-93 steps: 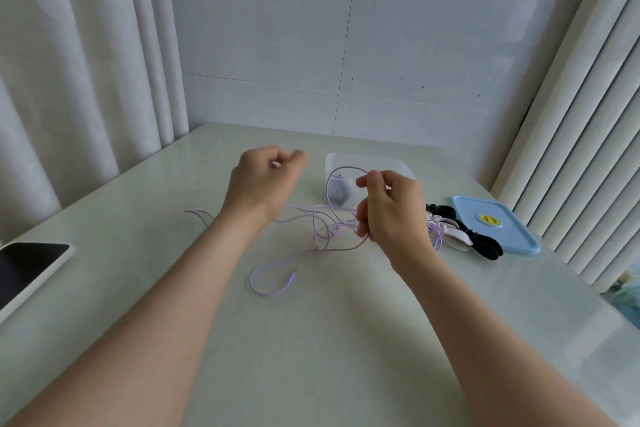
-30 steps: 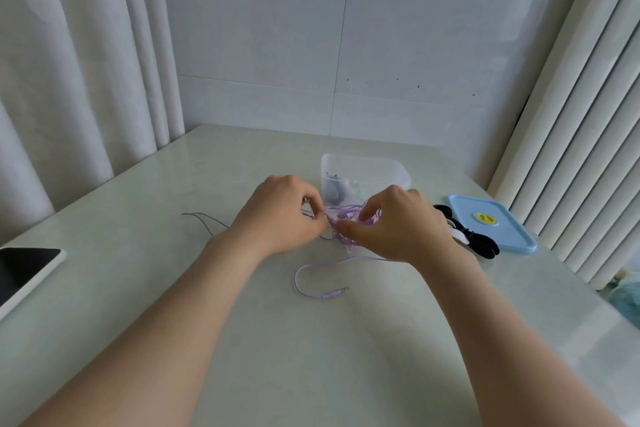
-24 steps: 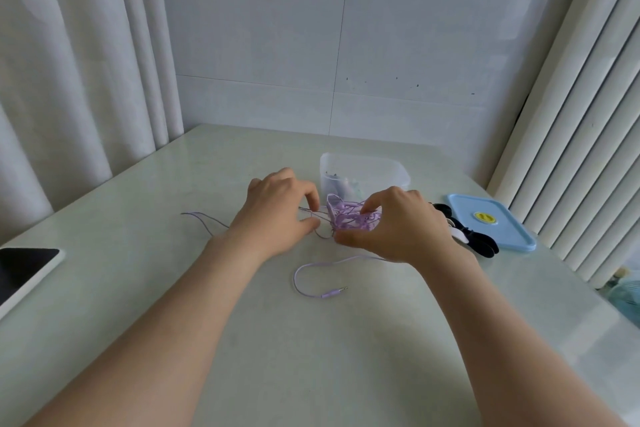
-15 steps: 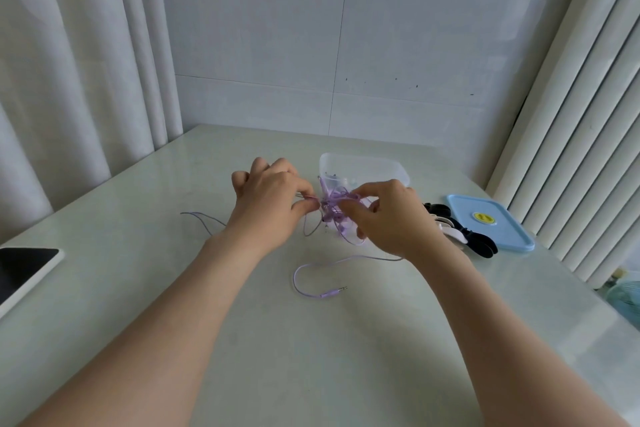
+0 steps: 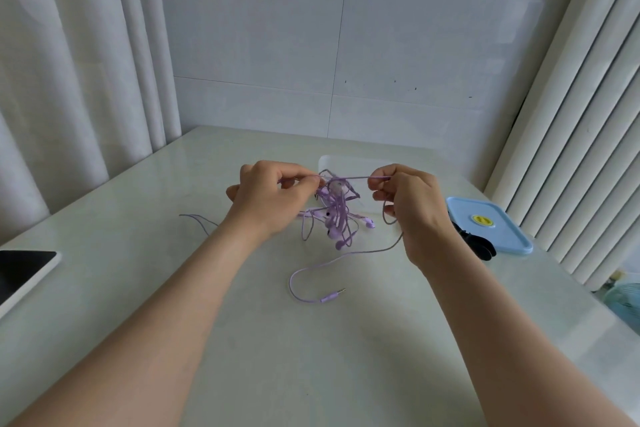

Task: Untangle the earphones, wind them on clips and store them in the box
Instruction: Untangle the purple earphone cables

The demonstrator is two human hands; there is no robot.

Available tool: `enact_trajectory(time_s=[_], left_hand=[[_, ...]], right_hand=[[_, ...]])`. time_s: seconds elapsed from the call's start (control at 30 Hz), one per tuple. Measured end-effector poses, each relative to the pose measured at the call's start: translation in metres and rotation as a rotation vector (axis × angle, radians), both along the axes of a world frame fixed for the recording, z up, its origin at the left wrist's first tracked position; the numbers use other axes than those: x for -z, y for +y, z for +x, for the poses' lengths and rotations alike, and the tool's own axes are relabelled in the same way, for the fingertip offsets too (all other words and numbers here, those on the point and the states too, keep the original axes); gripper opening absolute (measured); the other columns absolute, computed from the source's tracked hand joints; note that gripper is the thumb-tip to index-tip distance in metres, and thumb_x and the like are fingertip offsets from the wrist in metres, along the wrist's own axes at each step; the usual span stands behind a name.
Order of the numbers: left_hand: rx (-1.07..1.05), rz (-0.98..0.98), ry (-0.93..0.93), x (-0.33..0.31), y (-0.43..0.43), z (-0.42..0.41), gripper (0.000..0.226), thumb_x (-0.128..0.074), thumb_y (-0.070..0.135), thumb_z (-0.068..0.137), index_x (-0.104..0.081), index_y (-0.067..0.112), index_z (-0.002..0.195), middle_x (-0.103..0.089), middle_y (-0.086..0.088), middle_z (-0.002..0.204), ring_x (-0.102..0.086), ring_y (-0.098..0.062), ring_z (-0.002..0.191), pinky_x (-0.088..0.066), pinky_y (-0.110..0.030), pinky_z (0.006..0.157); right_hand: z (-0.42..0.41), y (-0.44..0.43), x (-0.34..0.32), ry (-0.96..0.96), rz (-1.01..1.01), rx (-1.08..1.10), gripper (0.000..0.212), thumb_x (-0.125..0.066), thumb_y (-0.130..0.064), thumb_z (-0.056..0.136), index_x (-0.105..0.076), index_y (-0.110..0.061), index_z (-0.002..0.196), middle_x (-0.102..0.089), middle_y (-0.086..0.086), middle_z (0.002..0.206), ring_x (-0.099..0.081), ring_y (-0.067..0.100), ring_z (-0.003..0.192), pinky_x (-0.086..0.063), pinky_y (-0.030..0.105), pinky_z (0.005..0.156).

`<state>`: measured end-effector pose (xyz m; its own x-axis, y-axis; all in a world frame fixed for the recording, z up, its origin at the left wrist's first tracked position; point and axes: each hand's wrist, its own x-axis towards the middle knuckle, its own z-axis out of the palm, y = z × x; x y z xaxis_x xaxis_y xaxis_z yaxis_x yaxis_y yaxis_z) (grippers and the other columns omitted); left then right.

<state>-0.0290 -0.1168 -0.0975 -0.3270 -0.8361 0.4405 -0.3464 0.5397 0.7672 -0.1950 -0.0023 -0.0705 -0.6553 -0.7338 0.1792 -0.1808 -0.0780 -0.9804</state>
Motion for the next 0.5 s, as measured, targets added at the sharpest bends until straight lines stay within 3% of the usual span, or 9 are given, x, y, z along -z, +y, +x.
enact_trajectory(time_s=[0.07, 0.17, 0.23, 0.3, 0.37, 0.43, 0.5], left_hand=[[-0.109, 0.050, -0.003, -0.003, 0.001, 0.001, 0.018, -0.062, 0.050, 0.089, -0.078, 0.048, 0.080, -0.065, 0.017, 0.066, -0.050, -0.025, 0.113, -0.028, -0.039, 0.086], [-0.283, 0.140, -0.043, 0.001, -0.004, 0.005, 0.032, -0.056, 0.044, 0.090, -0.078, 0.023, 0.081, -0.065, 0.006, 0.068, -0.041, -0.033, 0.111, -0.026, -0.040, 0.083], [-0.357, 0.139, -0.063, 0.005, -0.008, 0.008, 0.038, -0.054, 0.044, 0.088, -0.073, 0.012, 0.082, -0.068, -0.002, 0.074, -0.038, -0.032, 0.107, -0.027, -0.039, 0.078], [-0.362, 0.139, -0.088, 0.006, -0.007, 0.008, 0.037, -0.058, 0.046, 0.086, -0.072, 0.013, 0.081, -0.068, -0.001, 0.078, -0.037, -0.031, 0.105, -0.028, -0.038, 0.078], [-0.346, 0.128, -0.112, 0.005, -0.004, 0.005, 0.032, -0.062, 0.049, 0.084, -0.072, 0.020, 0.077, -0.064, 0.004, 0.088, -0.036, -0.030, 0.106, -0.028, -0.037, 0.078], [-0.357, 0.113, -0.120, 0.005, -0.003, 0.004, 0.027, -0.064, 0.052, 0.083, -0.071, 0.028, 0.072, -0.061, 0.004, 0.101, -0.036, -0.030, 0.106, -0.027, -0.037, 0.080], [-0.367, 0.131, -0.086, 0.006, -0.007, 0.005, 0.027, -0.061, 0.053, 0.082, -0.073, 0.031, 0.071, -0.062, 0.002, 0.106, -0.036, -0.031, 0.106, -0.028, -0.038, 0.080]], right_hand=[[-0.002, -0.001, -0.001, -0.117, -0.093, 0.079, 0.039, -0.036, 0.007, 0.082, -0.068, -0.012, 0.073, -0.070, 0.002, 0.069, -0.064, 0.019, 0.071, -0.043, 0.029, 0.066], [-0.004, 0.001, -0.006, -0.473, -0.325, 0.154, 0.037, -0.031, 0.008, 0.088, -0.060, -0.010, 0.075, -0.066, 0.009, 0.067, -0.075, 0.028, 0.072, -0.059, 0.035, 0.070], [-0.007, 0.005, -0.010, -0.699, -0.468, 0.172, 0.036, -0.024, 0.006, 0.094, -0.055, -0.008, 0.086, -0.065, 0.015, 0.080, -0.078, 0.036, 0.077, -0.064, 0.039, 0.068], [-0.009, 0.007, -0.011, -0.774, -0.465, 0.172, 0.042, -0.016, 0.007, 0.095, -0.054, -0.008, 0.105, -0.067, 0.021, 0.100, -0.079, 0.039, 0.076, -0.065, 0.043, 0.070], [-0.008, 0.008, -0.010, -0.658, -0.287, 0.210, 0.046, -0.016, 0.003, 0.096, -0.050, -0.013, 0.124, -0.070, 0.020, 0.108, -0.078, 0.029, 0.064, -0.063, 0.037, 0.062], [-0.005, 0.010, -0.007, -0.412, -0.104, 0.298, 0.038, -0.024, -0.005, 0.099, -0.044, -0.020, 0.127, -0.072, 0.012, 0.108, -0.073, 0.020, 0.054, -0.055, 0.032, 0.058], [-0.004, 0.009, -0.004, -0.118, 0.017, 0.376, 0.042, -0.031, -0.006, 0.091, -0.037, -0.023, 0.130, -0.065, 0.012, 0.117, -0.073, 0.027, 0.070, -0.056, 0.041, 0.070]])
